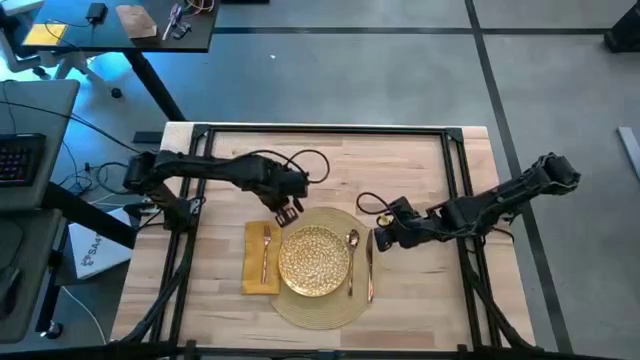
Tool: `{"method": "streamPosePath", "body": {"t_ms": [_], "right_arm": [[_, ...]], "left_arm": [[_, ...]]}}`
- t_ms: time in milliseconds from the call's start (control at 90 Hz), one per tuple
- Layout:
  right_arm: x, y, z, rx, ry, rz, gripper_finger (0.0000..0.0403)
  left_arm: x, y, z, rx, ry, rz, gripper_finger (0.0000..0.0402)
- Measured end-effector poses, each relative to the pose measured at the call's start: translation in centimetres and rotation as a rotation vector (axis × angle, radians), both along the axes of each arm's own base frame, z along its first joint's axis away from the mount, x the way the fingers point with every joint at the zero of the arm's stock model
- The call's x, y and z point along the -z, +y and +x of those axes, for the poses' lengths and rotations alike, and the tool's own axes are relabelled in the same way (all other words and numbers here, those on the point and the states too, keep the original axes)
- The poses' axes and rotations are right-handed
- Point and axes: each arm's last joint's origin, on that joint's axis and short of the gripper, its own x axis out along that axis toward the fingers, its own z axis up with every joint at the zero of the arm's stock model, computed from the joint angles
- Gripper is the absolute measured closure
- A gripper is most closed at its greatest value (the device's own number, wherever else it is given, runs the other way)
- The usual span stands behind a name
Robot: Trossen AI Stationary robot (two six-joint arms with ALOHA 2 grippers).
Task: Set table place
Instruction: Put the brown cup to the top left of the tablemat, then return to Home Position
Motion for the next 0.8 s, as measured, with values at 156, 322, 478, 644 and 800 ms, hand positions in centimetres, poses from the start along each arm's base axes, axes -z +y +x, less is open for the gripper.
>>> {"method": "streamPosePath", "body": {"t_ms": [156,322,478,644,800], "right_arm": [[0.0,0.0,0.0,-0.001,0.000,0.000,0.0403],[0.0,0.0,0.0,-0.001,0.000,0.001,0.0403],[0.0,0.0,0.0,-0.001,0.000,0.001,0.0403],[0.0,0.0,0.0,-0.001,-0.001,0.001,0.0403],[0.0,0.0,0.0,-0.006,0.001,-0.004,0.0403]], "left_arm": [[0.0,-0.4,0.6,0.011,-0.054,-0.001,0.0387],[0.0,-0.4,0.6,0.011,-0.056,-0.002,0.0336],[-0.3,-0.2,0.4,0.007,-0.059,-0.024,0.0287],[-2.0,0.2,0.3,-0.001,-0.082,-0.068,0.0264],[-4.3,0.4,0.5,0.022,-0.137,-0.042,0.0261]]}}
